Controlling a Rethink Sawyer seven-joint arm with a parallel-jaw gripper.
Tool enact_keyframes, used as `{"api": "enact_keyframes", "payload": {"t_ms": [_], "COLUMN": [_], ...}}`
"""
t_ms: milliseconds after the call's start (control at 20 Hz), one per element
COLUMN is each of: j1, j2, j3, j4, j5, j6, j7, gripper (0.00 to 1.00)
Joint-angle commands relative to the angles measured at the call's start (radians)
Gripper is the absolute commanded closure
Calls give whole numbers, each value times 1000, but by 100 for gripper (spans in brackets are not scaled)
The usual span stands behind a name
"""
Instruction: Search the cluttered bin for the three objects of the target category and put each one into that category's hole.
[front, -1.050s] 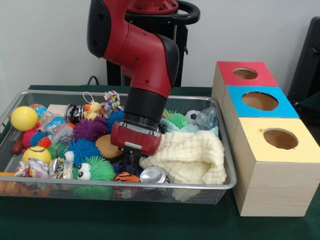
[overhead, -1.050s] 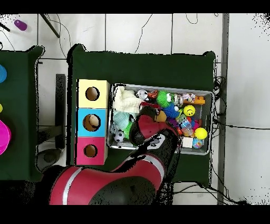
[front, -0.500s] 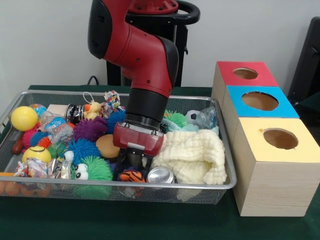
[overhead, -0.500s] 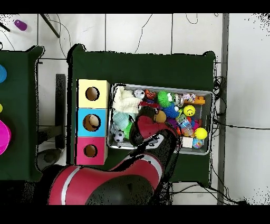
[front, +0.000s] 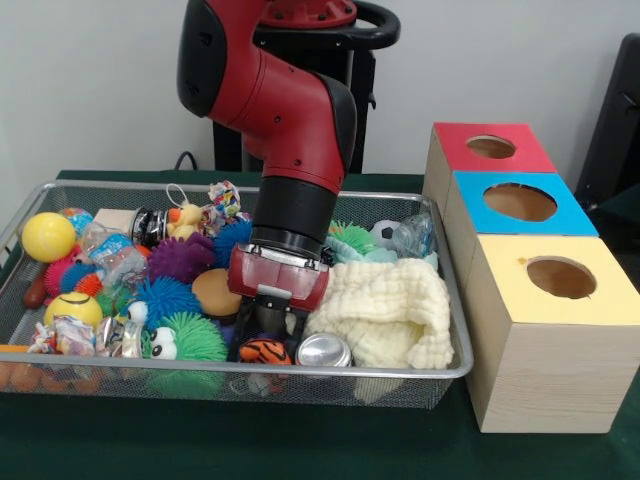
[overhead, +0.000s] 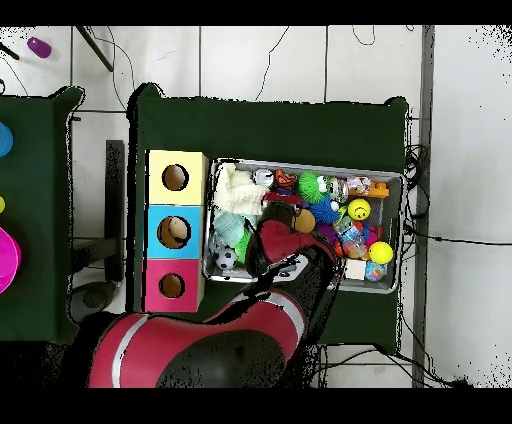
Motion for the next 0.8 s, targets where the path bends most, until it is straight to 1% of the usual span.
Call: {"api": "enact_keyframes", "payload": {"t_ms": [50, 250, 300, 800], "j1": [2, 3, 3, 4], "j2": [47, 48, 48, 55], "j3": [72, 70, 70, 66], "j4": [-38, -40, -41, -36], "j5": [35, 34, 32, 44], "j6": [-94, -89, -85, -124], "j7": [69, 66, 66, 68], "gripper": [0, 0, 100, 100]}}
